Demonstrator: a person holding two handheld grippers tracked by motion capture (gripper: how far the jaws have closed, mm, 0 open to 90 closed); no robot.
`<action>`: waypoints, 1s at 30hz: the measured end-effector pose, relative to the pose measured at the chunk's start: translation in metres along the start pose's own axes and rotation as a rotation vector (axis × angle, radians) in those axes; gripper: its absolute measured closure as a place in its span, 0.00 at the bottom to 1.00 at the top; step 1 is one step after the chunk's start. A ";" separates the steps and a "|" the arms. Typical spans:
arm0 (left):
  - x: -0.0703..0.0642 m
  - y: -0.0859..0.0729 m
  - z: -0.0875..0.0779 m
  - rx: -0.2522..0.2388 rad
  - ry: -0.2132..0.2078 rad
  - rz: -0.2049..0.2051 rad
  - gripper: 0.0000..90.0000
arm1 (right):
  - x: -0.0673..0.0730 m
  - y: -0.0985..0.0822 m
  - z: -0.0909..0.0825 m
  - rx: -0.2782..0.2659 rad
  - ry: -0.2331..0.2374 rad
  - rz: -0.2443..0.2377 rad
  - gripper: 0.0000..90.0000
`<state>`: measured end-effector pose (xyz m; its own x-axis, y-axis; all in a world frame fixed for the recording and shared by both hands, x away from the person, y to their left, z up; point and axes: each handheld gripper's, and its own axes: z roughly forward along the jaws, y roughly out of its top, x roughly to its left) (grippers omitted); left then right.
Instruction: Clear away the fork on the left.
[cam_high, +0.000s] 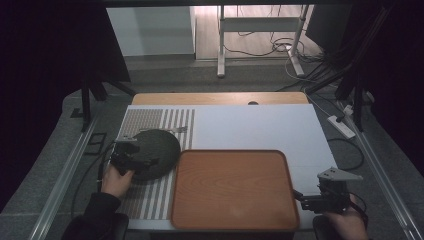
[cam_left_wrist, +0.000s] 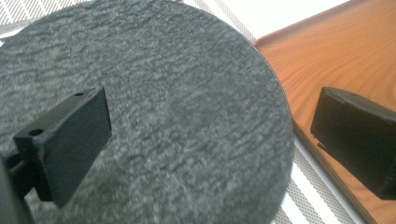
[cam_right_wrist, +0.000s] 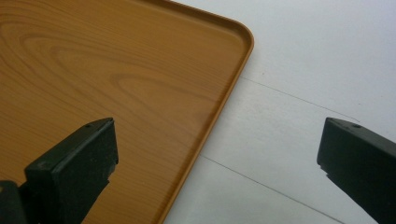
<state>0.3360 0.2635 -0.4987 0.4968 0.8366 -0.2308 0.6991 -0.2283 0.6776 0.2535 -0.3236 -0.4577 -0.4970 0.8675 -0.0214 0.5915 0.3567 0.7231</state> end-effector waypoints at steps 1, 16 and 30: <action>0.001 0.002 0.002 0.007 0.003 0.003 0.00 | 0.000 0.000 0.000 0.000 0.000 0.000 0.00; 0.022 0.029 0.022 0.001 0.019 0.025 0.00 | 0.000 0.000 0.000 0.002 0.000 0.000 0.00; 0.040 0.051 0.037 0.029 0.099 0.062 0.02 | 0.000 0.000 0.000 0.007 0.000 -0.003 0.00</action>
<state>0.4106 0.2668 -0.4987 0.4874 0.8652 -0.1174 0.6836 -0.2945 0.6678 0.2539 -0.3235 -0.4578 -0.4984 0.8666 -0.0235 0.5946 0.3614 0.7182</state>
